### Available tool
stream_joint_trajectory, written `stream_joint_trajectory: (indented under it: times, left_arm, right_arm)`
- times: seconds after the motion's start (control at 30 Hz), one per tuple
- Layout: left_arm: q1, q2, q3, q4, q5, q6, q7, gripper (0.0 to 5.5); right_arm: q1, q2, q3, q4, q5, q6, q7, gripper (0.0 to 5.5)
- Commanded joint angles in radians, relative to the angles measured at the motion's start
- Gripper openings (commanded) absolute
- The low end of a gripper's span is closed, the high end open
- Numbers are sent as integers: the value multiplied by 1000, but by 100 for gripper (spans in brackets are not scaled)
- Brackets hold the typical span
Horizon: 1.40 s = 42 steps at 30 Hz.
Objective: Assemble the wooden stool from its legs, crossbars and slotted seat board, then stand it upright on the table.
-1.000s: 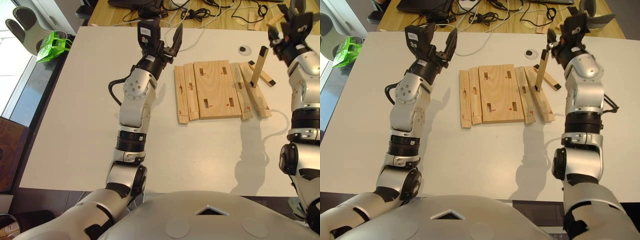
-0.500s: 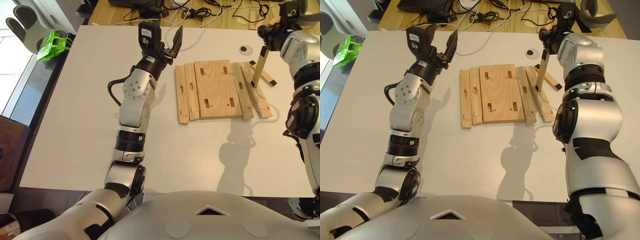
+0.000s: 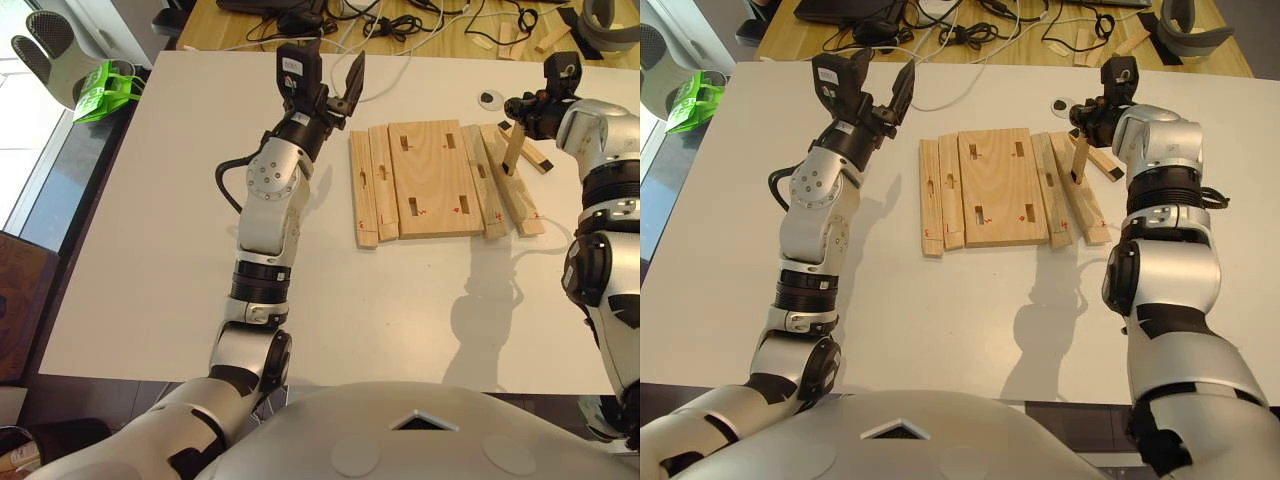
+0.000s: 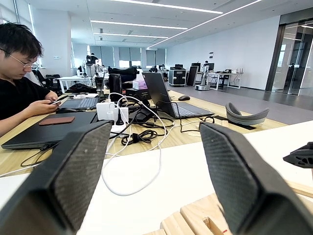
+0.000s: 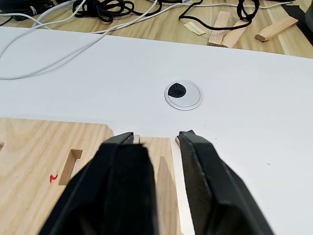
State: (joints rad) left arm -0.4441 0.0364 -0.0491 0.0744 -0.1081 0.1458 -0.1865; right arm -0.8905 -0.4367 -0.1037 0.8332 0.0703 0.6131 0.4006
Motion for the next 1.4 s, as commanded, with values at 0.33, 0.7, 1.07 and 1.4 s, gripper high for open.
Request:
stream_joint_trajectory:
  times: [0.33, 0.7, 1.07, 1.4]
  left_arm:
    - [5, 2, 3, 10, 5, -7, 7, 331]
    - [8, 4, 3, 9, 4, -4, 3, 331]
    - [9, 7, 2, 9, 5, -2, -2, 331]
    - [13, 10, 5, 9, 7, -4, -1, 331]
  right_arm:
    - [251, 4, 17, -570, -3, 239, -74, 172]
    - [320, 6, 37, -737, -14, 290, -109, 98]
    - [323, -2, 47, -695, -18, 246, -112, 39]
    - [424, 46, -20, -798, 13, 185, -162, 39]
